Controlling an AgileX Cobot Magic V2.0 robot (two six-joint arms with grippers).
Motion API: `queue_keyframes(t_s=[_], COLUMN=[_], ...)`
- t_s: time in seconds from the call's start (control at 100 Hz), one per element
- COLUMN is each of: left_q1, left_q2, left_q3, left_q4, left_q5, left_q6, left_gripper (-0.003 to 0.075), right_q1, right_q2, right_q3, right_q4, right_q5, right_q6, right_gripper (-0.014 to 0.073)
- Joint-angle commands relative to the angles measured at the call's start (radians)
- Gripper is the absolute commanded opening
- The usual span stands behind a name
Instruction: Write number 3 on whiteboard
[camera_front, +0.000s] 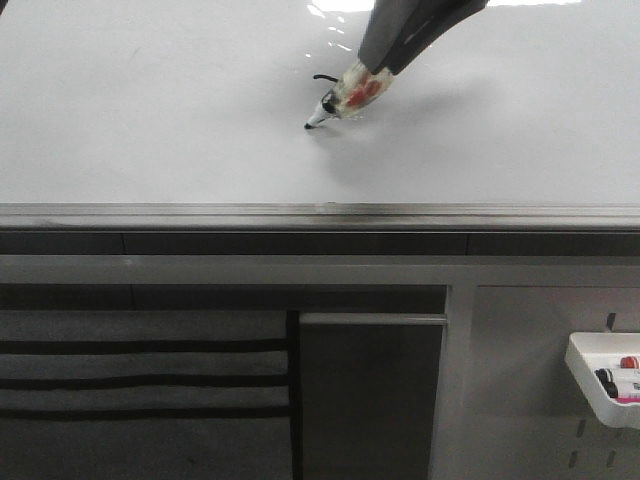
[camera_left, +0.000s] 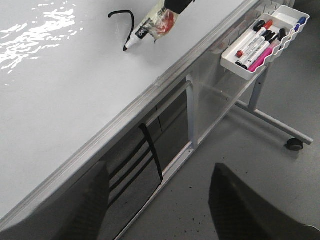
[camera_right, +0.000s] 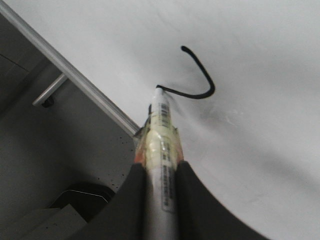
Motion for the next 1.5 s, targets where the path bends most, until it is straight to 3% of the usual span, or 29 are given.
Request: queue_keyframes(t_s=[0.0, 0.26, 0.4, 0.53, 0.66, 0.8, 1.0, 1.16, 1.31, 1.49], left_q1=[0.004, 0.004, 0.004, 0.004, 0.004, 0.004, 0.004, 0.004, 0.004, 0.004], left_q2=[-0.011, -0.011, -0.011, -0.011, -0.011, -0.011, -0.011, -0.011, -0.011, -0.011], left_q3=[-0.026, -0.026, -0.026, -0.026, -0.026, -0.026, -0.026, -0.026, -0.026, -0.026], left_q4=[-0.036, -0.036, -0.036, -0.036, -0.036, -0.036, -0.036, -0.036, -0.036, -0.056], left_q5=[-0.046, -0.046, -0.046, -0.046, -0.046, -0.046, -0.048, -0.056, -0.056, -0.071], left_q6=[-0.010, -0.010, -0.010, -0.010, -0.010, -0.010, -0.010, -0.010, -0.010, -0.010], left_gripper=[0.0410, 0.0410, 0.0410, 0.0410, 0.0410, 0.0410, 0.0410, 0.0410, 0.0410, 0.0410], right_q1=[-0.021, -0.053, -0.009, 0.042, 0.060, 0.081, 0.098, 0.098, 0.098, 0.110], right_q2=[-0.032, -0.101, -0.084, -0.045, -0.041, -0.159, -0.385, -0.501, -0.540, -0.534], right_q3=[-0.037, 0.024, 0.117, 0.103, 0.045, 0.089, 0.325, 0.473, 0.500, 0.500], right_q4=[-0.027, -0.031, -0.017, -0.016, -0.002, 0.027, 0.027, 0.027, 0.027, 0.027], right_q5=[-0.097, -0.005, -0.116, -0.222, -0.181, -0.169, -0.239, -0.249, -0.212, -0.219], right_q6=[0.010, 0.010, 0.010, 0.010, 0.010, 0.005, -0.007, -0.063, -0.117, -0.413], right_gripper=[-0.0048, -0.0048, -0.0048, -0.0048, -0.0048, -0.0048, -0.0048, -0.0048, -0.0048, -0.0048])
